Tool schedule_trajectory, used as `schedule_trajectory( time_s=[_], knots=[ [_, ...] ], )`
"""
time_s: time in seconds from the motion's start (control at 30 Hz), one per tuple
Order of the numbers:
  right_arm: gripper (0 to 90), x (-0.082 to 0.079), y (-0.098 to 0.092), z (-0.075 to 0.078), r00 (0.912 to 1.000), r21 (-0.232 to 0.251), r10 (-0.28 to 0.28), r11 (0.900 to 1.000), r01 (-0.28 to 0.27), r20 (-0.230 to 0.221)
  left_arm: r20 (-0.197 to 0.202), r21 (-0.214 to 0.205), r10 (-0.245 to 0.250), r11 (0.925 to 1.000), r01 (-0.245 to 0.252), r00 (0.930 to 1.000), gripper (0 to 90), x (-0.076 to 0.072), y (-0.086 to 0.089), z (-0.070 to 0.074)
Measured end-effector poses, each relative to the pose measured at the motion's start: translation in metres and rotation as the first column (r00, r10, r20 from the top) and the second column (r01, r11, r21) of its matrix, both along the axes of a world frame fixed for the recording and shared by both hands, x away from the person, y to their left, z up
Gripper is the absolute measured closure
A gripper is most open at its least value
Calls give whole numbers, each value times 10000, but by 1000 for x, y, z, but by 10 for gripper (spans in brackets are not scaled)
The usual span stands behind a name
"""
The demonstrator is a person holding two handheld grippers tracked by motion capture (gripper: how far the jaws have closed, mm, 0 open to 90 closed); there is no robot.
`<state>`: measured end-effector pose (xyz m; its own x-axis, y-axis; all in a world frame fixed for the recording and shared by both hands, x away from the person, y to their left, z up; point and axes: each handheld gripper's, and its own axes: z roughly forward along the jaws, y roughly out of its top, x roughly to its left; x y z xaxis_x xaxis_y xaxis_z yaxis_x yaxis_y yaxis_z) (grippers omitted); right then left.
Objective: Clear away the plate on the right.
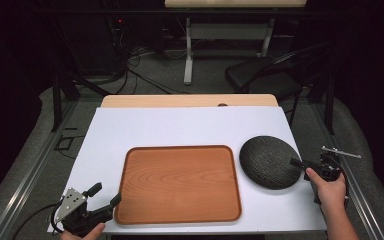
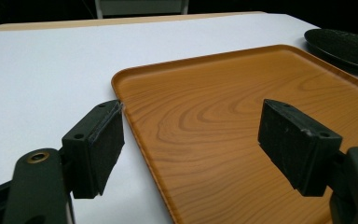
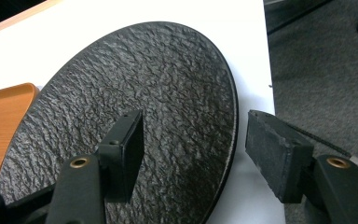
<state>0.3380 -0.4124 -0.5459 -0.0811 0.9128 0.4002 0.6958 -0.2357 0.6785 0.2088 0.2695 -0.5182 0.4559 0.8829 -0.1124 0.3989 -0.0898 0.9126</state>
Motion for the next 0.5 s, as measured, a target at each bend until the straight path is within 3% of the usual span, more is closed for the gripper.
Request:
schedule_trajectory(
  time_s=[0.23, 0.5],
  knots=[
    [369, 1, 0, -4, 9996, 347, -138, 9993, 146, -245, -12, 41, -17, 10000, 17, 10000, 228, 0, 0, 0],
    [370, 3, 2, -9, 9997, 198, 16, 9998, -11, -227, -66, 49, 15, 10000, -15, 10000, 228, 1, 0, 0]
  ],
)
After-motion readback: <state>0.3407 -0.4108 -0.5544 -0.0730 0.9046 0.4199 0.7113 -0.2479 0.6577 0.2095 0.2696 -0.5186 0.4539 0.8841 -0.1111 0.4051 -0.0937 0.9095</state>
